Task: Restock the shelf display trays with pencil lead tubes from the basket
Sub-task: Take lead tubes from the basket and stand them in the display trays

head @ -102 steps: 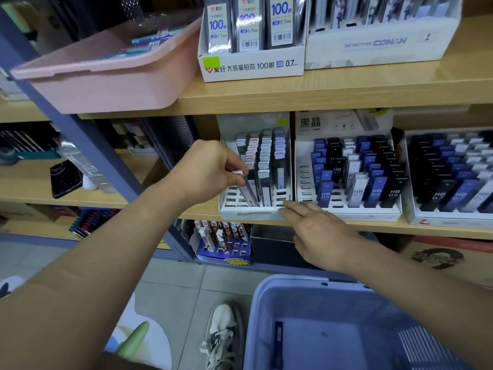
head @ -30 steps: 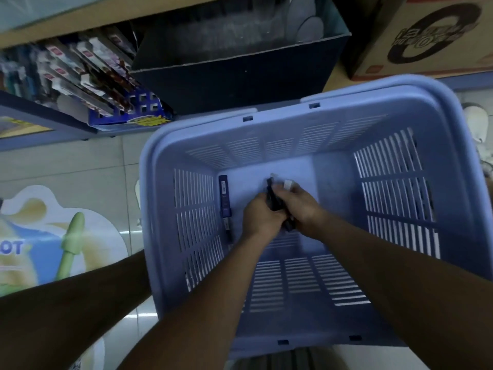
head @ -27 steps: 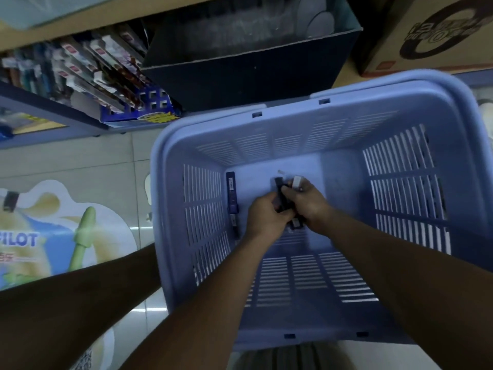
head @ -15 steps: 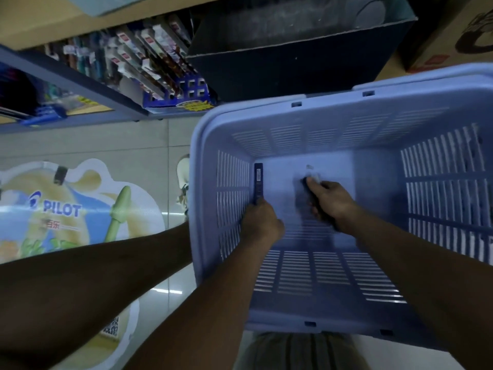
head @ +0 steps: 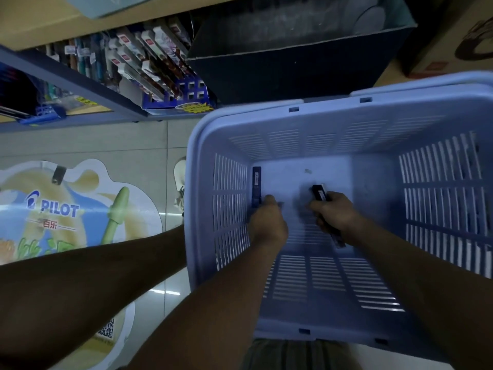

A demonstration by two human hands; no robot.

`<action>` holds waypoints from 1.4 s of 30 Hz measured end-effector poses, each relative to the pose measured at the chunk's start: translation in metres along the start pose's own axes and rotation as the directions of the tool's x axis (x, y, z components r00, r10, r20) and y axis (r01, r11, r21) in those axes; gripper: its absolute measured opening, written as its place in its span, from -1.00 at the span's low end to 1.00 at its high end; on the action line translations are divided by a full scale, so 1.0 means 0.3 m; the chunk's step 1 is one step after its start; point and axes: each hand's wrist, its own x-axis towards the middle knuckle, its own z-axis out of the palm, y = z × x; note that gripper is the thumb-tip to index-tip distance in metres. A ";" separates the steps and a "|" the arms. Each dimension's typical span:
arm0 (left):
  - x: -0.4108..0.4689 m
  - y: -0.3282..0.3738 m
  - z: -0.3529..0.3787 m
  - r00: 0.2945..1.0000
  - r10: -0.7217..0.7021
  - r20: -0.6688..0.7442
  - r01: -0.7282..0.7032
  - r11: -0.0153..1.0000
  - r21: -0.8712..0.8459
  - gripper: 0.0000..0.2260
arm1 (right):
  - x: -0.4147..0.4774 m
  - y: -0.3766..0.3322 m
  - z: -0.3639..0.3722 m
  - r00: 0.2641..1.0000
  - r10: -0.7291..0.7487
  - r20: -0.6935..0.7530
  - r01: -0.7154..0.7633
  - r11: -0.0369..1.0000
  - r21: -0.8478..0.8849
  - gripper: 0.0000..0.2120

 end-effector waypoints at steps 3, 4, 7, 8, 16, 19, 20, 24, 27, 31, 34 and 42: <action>0.016 0.043 -0.026 0.997 -0.015 -0.074 0.000 0.978 -0.207 -0.68 | 0.009 0.002 -0.017 0.999 0.009 -0.043 -0.008 1.000 0.014 -0.84; 0.031 0.047 -0.038 0.993 -0.043 -0.111 0.013 0.968 -0.250 -0.66 | 0.009 0.000 -0.019 0.999 0.017 -0.047 -0.015 0.999 0.028 -0.84; 0.072 0.041 -0.070 0.974 -0.158 -0.163 0.117 0.965 -0.235 -0.64 | 0.001 -0.007 -0.023 0.997 0.034 -0.066 -0.029 0.996 0.081 -0.81; 0.082 0.038 -0.072 0.968 -0.193 -0.158 0.158 0.964 -0.212 -0.68 | -0.003 -0.009 -0.023 0.996 0.038 -0.075 -0.030 0.995 0.096 -0.80; 0.118 0.053 -0.076 0.984 -0.170 -0.058 0.159 0.974 -0.162 -0.50 | -0.014 -0.004 -0.025 0.996 0.052 -0.067 -0.041 0.986 0.162 -0.82; 0.114 0.057 -0.087 0.998 -0.058 -0.036 0.058 0.998 -0.011 -0.63 | -0.030 -0.017 -0.022 0.995 0.063 -0.074 -0.048 0.981 0.188 -0.87; 0.111 0.059 -0.090 0.999 -0.035 -0.021 0.035 0.999 -0.017 -0.70 | -0.033 -0.019 -0.021 0.995 0.070 -0.074 -0.053 0.978 0.204 -0.88; 0.095 0.081 -0.102 0.988 -0.058 0.144 0.119 0.880 -0.460 -0.89 | -0.054 -0.034 -0.017 0.994 0.072 -0.077 -0.050 0.965 0.257 -0.93; 0.030 0.126 -0.178 0.920 0.057 0.387 0.298 0.537 -0.789 -0.90 | -0.100 -0.071 -0.029 0.995 0.102 -0.021 -0.092 0.954 0.285 -0.91; -0.069 0.173 -0.291 0.868 0.326 0.374 0.214 0.435 -0.875 -0.84 | -0.192 -0.137 -0.066 0.968 0.134 0.212 -0.210 0.893 0.399 -0.78; -0.127 0.197 -0.347 0.907 0.346 0.239 0.004 0.561 -0.828 -0.91 | -0.275 -0.188 -0.093 0.976 0.064 0.206 -0.163 0.846 0.508 -0.71; -0.299 0.251 -0.508 0.865 0.482 -0.141 -0.480 0.709 -0.517 -0.77 | -0.534 -0.307 -0.073 0.969 -0.228 0.097 0.141 0.829 0.542 -0.67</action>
